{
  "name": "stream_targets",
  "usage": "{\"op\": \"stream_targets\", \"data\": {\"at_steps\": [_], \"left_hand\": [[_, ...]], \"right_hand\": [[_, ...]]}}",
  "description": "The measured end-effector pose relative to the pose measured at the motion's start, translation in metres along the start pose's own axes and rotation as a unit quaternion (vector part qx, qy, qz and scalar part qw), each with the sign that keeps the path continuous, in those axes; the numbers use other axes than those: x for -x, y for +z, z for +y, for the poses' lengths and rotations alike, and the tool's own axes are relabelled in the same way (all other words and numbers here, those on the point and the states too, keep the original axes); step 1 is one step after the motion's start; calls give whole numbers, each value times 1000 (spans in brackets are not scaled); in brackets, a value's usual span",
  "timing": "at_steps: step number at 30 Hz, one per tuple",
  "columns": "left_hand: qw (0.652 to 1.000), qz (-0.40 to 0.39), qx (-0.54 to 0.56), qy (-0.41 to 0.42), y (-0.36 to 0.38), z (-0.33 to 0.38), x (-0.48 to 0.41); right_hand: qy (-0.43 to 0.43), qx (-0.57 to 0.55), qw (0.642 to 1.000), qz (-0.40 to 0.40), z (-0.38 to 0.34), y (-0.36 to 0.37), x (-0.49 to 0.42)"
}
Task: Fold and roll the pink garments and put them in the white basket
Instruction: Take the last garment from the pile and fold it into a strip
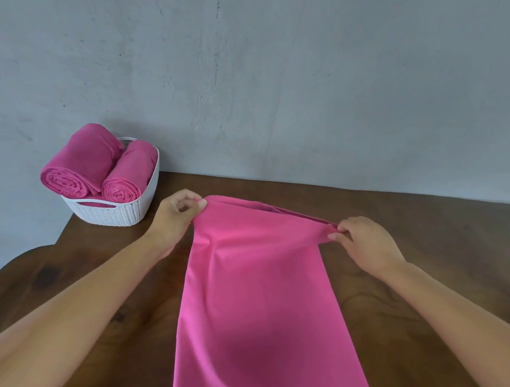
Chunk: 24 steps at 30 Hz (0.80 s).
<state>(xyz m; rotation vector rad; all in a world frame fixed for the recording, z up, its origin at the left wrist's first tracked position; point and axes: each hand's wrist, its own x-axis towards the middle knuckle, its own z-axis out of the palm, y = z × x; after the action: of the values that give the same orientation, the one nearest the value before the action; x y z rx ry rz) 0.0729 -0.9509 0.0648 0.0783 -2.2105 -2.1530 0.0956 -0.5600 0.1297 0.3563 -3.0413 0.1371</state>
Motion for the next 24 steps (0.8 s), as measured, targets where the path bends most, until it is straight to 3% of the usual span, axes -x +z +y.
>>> {"op": "stream_targets", "data": {"at_steps": [7, 24], "left_hand": [[999, 24, 31, 33, 1, 12, 12], [984, 138, -44, 101, 31, 73, 97]], "right_hand": [[-27, -61, 997, 38, 5, 6, 19], [-48, -71, 986, 142, 27, -35, 96]]}}
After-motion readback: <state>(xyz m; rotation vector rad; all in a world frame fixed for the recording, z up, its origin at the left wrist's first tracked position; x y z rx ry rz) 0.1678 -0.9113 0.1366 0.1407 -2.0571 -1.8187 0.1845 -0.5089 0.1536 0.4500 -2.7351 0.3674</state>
